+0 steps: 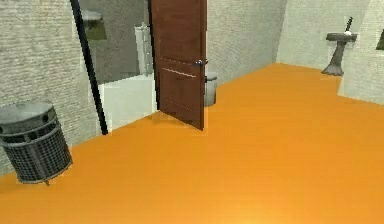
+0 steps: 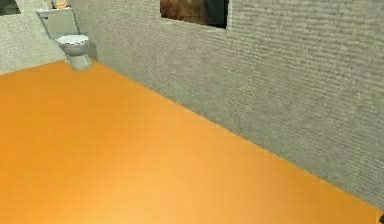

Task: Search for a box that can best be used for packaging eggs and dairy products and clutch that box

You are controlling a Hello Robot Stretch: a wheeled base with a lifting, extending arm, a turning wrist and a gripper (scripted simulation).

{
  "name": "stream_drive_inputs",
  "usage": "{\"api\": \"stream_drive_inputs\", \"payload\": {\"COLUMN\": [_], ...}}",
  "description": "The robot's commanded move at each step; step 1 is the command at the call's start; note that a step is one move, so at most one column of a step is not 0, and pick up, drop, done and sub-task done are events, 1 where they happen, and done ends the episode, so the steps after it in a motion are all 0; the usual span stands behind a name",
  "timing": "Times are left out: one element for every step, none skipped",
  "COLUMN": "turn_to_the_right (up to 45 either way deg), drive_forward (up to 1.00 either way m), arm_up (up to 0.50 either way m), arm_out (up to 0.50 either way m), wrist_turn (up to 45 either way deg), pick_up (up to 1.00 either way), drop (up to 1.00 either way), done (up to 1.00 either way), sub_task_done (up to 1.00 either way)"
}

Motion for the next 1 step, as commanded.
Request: {"api": "stream_drive_inputs", "payload": {"turn_to_the_right": [-36.0], "drive_forward": [0.00], "arm_up": [0.00], "arm_out": [0.00], "wrist_turn": [0.0], "pick_up": [0.00], "drop": [0.00], "done": [0.00], "sub_task_done": [0.00]}}
